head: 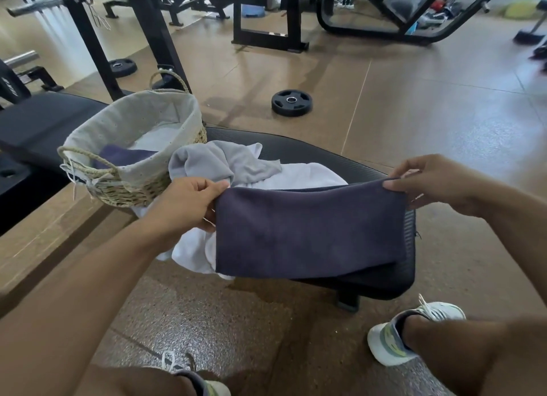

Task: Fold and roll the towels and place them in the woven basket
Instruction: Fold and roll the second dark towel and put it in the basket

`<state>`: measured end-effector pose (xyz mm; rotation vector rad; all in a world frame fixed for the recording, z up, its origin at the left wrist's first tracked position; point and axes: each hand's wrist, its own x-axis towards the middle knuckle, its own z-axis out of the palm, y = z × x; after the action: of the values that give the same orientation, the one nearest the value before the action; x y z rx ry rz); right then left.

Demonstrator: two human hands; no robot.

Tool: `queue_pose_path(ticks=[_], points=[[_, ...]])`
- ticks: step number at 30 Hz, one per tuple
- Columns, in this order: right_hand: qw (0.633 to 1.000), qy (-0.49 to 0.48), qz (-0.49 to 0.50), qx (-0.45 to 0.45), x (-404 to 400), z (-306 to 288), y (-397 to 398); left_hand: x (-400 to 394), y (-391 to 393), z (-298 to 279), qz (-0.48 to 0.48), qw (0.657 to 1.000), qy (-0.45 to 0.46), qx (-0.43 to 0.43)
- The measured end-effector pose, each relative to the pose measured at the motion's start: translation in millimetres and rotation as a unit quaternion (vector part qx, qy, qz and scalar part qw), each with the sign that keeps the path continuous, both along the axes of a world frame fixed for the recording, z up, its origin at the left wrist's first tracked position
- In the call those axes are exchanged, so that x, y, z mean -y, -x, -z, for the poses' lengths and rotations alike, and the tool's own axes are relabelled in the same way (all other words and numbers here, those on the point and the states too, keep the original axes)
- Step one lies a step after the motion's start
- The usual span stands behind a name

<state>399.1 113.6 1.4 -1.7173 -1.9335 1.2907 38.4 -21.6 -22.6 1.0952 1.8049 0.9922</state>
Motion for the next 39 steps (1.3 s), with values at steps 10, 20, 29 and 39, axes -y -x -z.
queue_pose_path(ticks=[10,20,29,39], points=[[0.961,-0.066,-0.183,-0.198,86.0,-53.8,53.2,9.8,-44.9,-32.4,-0.030,0.992,-0.120,0.034],[0.936,0.084,-0.305,-0.156,61.5,-54.5,16.7,-16.5,10.4,-19.5,-0.139,0.969,-0.073,-0.193],[0.999,0.042,0.009,-0.011,12.1,2.5,8.8,-36.5,-3.8,11.3,-0.069,0.974,-0.047,-0.210],[0.991,0.038,0.048,-0.119,26.7,-14.1,17.1,-17.8,-87.0,19.4,0.216,0.875,-0.264,-0.343]])
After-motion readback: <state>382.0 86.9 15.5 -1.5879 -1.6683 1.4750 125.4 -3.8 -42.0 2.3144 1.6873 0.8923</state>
